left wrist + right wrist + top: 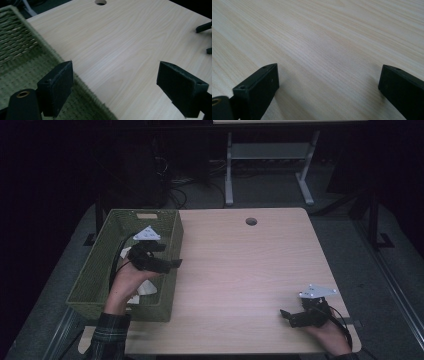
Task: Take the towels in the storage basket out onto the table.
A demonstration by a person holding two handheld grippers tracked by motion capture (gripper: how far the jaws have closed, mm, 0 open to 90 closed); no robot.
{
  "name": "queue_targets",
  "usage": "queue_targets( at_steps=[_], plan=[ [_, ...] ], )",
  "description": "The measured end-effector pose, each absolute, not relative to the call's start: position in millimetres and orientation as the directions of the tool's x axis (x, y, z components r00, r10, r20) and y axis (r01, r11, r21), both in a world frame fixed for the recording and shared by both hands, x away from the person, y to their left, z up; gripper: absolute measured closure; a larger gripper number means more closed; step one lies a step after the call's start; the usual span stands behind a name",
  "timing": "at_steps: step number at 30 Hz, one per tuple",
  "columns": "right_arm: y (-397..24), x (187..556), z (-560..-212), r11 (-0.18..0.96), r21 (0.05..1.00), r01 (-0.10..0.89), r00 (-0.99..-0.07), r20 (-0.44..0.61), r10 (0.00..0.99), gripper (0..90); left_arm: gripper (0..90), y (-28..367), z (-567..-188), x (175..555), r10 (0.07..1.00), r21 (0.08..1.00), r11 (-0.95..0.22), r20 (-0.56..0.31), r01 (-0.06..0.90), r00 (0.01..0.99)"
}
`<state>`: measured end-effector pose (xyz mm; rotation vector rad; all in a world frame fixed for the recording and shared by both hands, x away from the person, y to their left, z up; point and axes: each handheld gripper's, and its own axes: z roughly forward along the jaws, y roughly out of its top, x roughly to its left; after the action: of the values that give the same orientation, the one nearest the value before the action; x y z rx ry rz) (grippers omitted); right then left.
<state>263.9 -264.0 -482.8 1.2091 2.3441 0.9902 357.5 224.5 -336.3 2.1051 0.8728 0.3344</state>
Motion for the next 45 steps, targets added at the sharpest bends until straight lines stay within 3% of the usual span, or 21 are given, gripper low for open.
queue_targets(
  at_steps=[26,45],
  plan=[
    [-264,264,-483,0.401,0.707,0.583,-0.589,0.029,0.807,2.7,13.3,284,-342,360,0.765,0.766,-0.396,-0.031,0.507,0.644],
    [-264,264,-483,0.400,0.706,0.584,-0.589,0.029,0.808,2.6,13.3,317,-369,368,0.809,0.728,-0.403,0.000,0.555,0.588]
  ],
)
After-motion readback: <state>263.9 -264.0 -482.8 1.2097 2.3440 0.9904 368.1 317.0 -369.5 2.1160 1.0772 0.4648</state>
